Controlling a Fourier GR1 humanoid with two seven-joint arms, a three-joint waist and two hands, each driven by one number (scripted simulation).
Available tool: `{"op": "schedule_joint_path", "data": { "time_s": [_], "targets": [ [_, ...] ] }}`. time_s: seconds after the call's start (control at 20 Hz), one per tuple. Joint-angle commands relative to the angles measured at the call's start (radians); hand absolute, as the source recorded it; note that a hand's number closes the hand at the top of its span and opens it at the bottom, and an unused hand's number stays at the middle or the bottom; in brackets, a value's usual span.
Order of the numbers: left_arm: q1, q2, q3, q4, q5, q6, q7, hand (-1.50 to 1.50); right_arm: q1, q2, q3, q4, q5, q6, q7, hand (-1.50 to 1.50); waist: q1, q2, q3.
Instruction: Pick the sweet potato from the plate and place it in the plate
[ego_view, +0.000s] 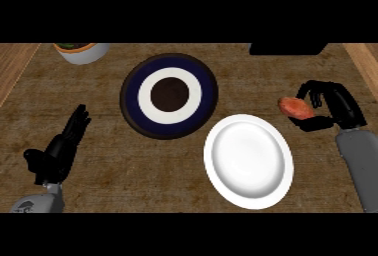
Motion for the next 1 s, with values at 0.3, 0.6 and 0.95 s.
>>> {"op": "schedule_joint_path", "data": {
  "time_s": [0.3,0.6,0.95],
  "targets": [
    [0.006,0.001,0.010,-0.033,-0.003,-0.017,0.032,0.00,0.033,0.097,0.026,-0.360,-0.070,0.025,0.187,1.50,-0.001,-0.001,0.000],
    [0.051,-0.043,-0.012,-0.024,-0.053,0.013,-0.034,0.00,0.004,0.128,0.088,-0.514,-0.054,0.079,0.333,1.50,0.001,0.000,0.000],
    [-0.031,-0.011,0.027,0.030,-0.027,-0.019,0.012,0.00,-0.204,0.254,0.178,-0.328,0.008,0.071,0.405,1.50,0.012,0.004,0.000]
  ]
}}
